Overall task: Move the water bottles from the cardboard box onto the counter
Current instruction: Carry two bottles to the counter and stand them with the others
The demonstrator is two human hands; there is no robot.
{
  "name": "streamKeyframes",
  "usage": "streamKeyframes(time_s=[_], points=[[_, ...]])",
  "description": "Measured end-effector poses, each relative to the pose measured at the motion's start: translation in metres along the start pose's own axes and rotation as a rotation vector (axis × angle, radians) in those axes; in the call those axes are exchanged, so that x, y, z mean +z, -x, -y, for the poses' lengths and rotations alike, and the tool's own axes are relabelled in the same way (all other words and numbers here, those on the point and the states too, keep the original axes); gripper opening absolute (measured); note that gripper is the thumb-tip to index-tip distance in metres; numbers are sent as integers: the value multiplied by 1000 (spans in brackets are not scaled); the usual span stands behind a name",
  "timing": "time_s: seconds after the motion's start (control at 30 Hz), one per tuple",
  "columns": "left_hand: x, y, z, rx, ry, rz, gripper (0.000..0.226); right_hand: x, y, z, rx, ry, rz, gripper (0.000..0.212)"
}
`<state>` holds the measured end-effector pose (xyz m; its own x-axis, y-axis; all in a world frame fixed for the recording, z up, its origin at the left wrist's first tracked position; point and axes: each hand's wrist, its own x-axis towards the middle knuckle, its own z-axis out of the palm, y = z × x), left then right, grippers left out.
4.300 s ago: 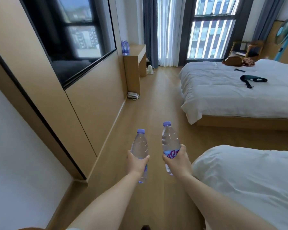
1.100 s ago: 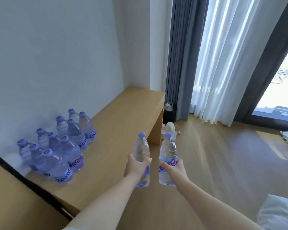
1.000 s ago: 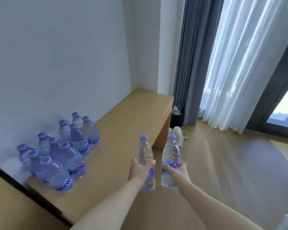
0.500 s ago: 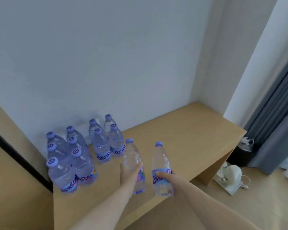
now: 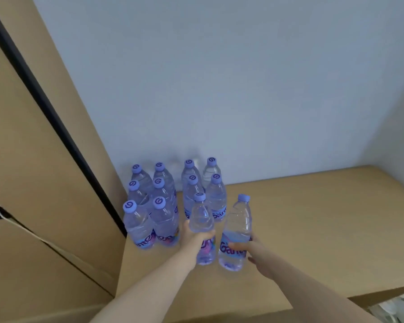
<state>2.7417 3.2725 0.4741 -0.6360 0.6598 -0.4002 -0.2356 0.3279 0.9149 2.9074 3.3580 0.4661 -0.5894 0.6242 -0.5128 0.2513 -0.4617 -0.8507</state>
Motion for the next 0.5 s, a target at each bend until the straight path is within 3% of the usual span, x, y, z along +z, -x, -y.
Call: streamKeyframes(time_s=[0.13,0.23,0.33,0.43,0.5], points=[[-9,-6,-1,67,-4,10,51,-1,-17,1,-129,59,63,23],[-11,-9,2,105,-15,-17,56,-3,-28,8,-209,169,185,4],[-8,-6,9,105,-38,-60,65,-6,-44,13,-215,327,168,19],[-10,-4,12,52,-94,-65,80,-5,-48,14,-128,501,61,67],[-15,-5,10,12,-146,-61,86,-6,-50,16,-150,538,94,70]])
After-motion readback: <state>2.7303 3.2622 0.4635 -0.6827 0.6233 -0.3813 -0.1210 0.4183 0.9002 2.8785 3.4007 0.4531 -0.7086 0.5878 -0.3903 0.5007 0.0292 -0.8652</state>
